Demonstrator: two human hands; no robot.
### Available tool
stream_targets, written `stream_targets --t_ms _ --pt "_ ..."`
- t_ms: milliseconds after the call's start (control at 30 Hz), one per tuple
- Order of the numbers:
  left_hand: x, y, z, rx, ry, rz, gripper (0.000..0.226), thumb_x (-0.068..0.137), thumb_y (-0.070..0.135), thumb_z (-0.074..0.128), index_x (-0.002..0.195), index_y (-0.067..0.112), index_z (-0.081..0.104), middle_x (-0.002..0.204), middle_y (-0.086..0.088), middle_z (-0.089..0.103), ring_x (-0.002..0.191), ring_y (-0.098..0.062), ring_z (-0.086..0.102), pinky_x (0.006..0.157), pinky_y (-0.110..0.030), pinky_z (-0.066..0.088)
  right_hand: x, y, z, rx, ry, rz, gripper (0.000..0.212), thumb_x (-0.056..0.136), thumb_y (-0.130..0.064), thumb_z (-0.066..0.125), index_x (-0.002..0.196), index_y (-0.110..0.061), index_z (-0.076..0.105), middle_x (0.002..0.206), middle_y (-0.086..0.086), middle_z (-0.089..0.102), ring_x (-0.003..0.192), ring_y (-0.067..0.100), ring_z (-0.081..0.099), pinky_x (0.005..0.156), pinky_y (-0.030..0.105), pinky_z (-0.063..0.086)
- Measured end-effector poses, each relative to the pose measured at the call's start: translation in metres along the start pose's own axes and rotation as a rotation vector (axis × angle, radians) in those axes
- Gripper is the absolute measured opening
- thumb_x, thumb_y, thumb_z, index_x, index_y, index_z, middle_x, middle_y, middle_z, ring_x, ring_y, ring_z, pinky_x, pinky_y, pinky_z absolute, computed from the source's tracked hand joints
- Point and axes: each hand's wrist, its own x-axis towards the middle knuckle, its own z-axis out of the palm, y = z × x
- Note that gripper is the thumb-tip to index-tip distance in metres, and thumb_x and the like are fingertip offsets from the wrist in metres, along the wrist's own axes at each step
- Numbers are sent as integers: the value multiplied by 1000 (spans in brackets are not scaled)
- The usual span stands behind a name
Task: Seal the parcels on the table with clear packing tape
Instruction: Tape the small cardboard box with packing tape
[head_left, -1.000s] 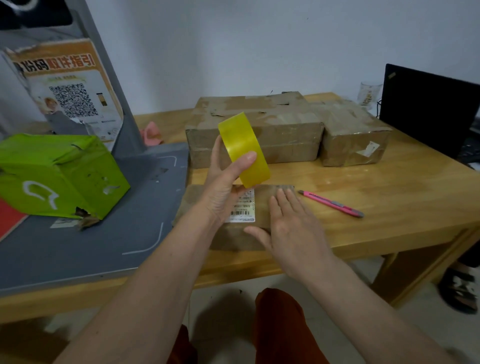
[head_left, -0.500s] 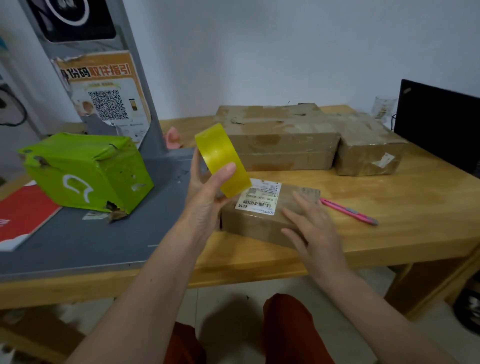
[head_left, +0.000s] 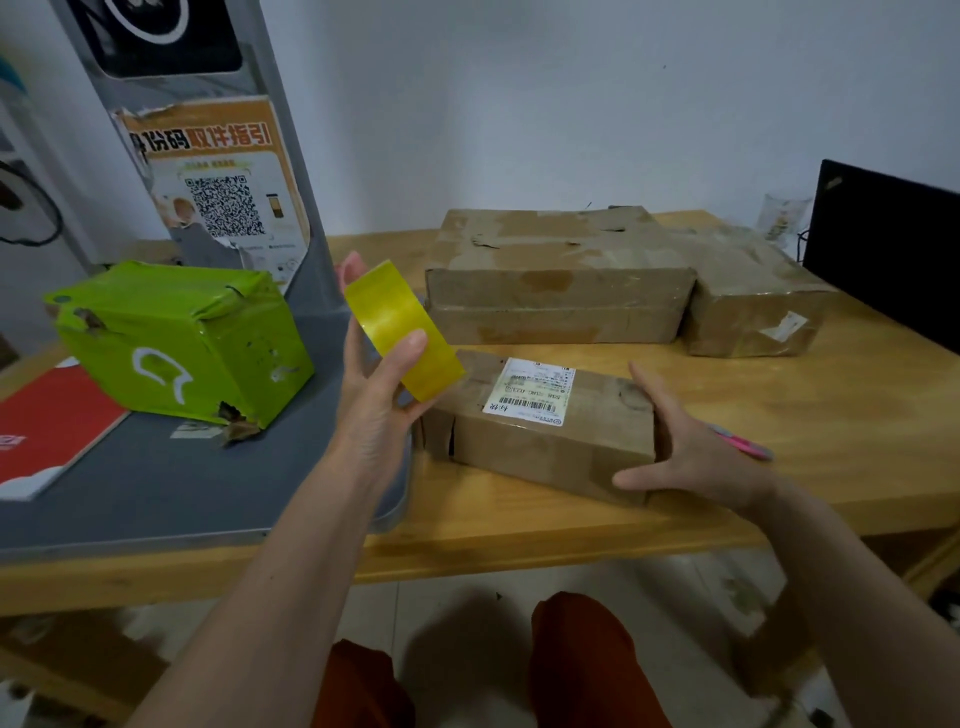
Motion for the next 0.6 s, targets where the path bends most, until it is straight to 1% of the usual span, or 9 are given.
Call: stream_targets --t_ms 67,133,233,300,400,433,500,567,600 --pt "1 2 -3 -5 -2 13 87 68 42 77 147 42 40 140 8 56 124 -17 60 93 -47 56 1 3 3 69 10 -15 121 46 -52 84 147 -46 18 138 -15 34 123 11 44 92 24 46" --pt "4 7 -3 -23 -12 29 84 71 43 75 147 40 40 142 7 55 126 -20 58 93 -46 55 4 0 4 343 112 8 95 58 -55 77 142 -39 36 133 -7 44 114 16 53 83 29 52" --pt "13 19 -4 -70 -25 72 85 75 42 75 150 32 36 146 1 52 128 -22 56 95 -48 52 11 -9 -10 698 184 211 65 79 -69 59 129 -27 55 128 12 58 114 31 57 92 49 51" --pt "19 27 -4 -76 -38 94 95 71 47 83 151 31 34 148 -5 50 128 -22 56 92 -45 52 14 -18 -20 637 112 375 71 77 -77 48 123 -24 58 119 12 62 110 31 59 82 46 54" --pt "21 28 0 -46 -26 90 101 65 53 86 150 32 35 146 -2 52 126 -20 59 90 -43 53 25 -27 -24 435 115 437 78 82 -78 40 124 -15 58 118 12 60 94 26 61 66 33 50" --pt "21 25 2 -38 -7 87 95 68 50 84 148 33 37 142 2 56 123 -19 61 89 -43 54 28 -31 -22 386 174 434 74 87 -73 40 125 -12 56 120 11 58 94 26 59 67 35 51" --pt "18 16 5 -34 46 79 77 78 42 75 146 34 41 130 9 64 116 -18 65 87 -43 56 33 -40 -17 289 388 384 64 96 -61 40 133 -11 52 128 6 54 103 25 54 81 44 52" --pt "16 9 6 -55 95 65 81 73 42 76 146 37 42 130 9 64 110 -16 68 84 -42 58 32 -48 -9 126 616 228 58 98 -55 39 138 -14 48 136 4 51 113 22 51 97 46 46" --pt "16 7 6 -72 122 60 87 67 45 77 146 37 41 134 6 62 108 -14 69 83 -42 59 29 -55 -3 36 643 110 59 96 -56 41 141 -18 46 140 1 48 119 19 48 101 45 44"
